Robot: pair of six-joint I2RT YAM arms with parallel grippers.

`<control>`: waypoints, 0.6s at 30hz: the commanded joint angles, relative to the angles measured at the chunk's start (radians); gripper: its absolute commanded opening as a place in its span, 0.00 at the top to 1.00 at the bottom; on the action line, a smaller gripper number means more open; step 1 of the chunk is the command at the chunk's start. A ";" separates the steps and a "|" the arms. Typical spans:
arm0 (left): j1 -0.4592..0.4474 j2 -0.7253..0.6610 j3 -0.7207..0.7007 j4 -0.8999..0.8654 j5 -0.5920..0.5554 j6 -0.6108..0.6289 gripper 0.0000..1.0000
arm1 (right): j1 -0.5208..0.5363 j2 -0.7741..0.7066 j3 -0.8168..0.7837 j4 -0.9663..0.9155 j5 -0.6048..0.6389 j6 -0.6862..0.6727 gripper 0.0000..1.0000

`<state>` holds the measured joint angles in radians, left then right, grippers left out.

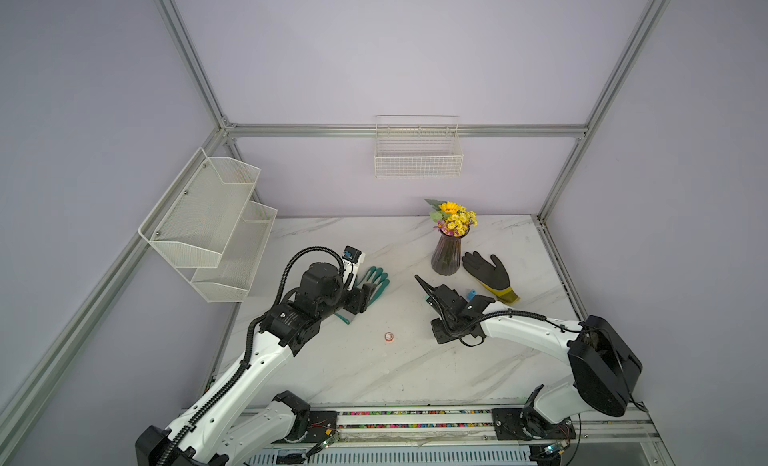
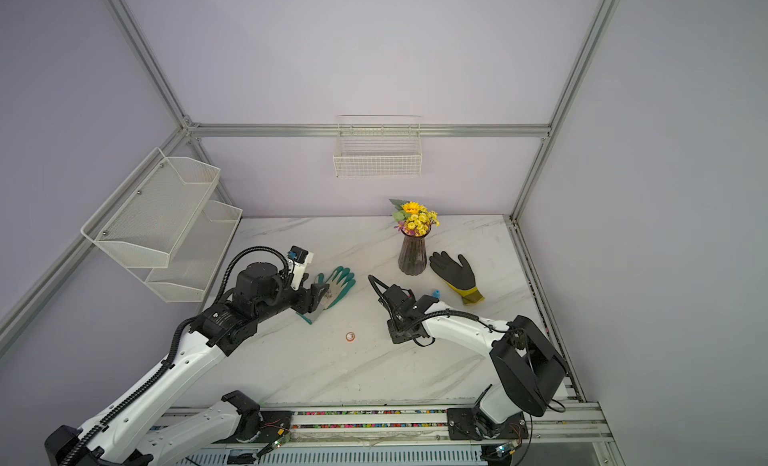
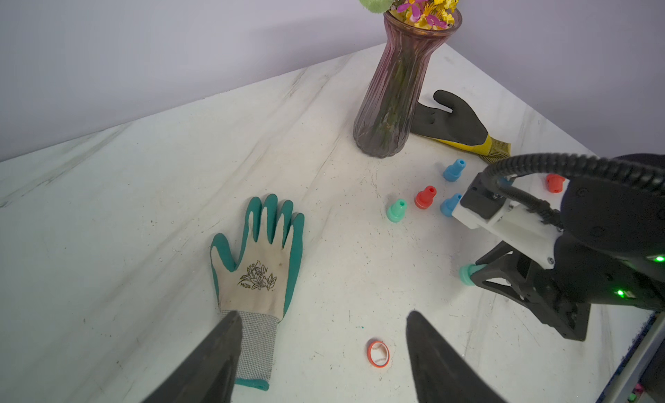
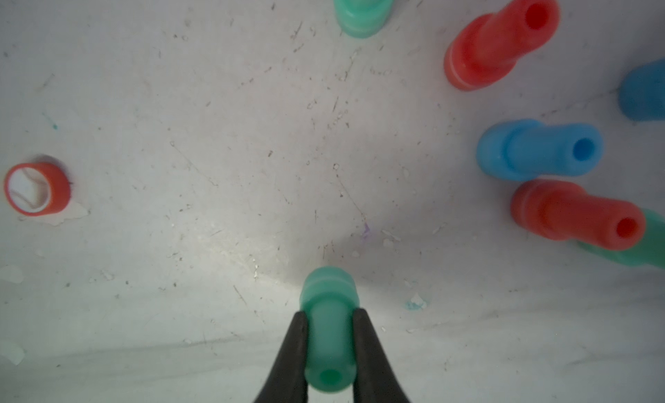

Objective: Close the stamp cap
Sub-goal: Place the stamp at the center of the board.

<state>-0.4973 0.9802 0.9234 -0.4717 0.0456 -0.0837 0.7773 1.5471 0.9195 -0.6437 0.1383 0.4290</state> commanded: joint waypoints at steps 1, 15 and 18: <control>0.008 0.010 0.024 0.028 0.028 0.032 0.29 | 0.008 0.043 0.002 -0.010 0.021 0.026 1.00; 0.008 0.011 0.028 0.021 0.048 0.038 0.29 | 0.008 0.260 0.053 -0.166 -0.124 -0.014 1.00; 0.008 0.011 0.029 0.019 0.051 0.037 0.29 | 0.008 0.333 0.052 -0.184 -0.179 -0.037 1.00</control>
<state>-0.4965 1.0019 0.9234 -0.4736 0.0803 -0.0628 0.7795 1.7290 1.0496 -0.7189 0.0830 0.4129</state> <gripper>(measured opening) 0.711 0.207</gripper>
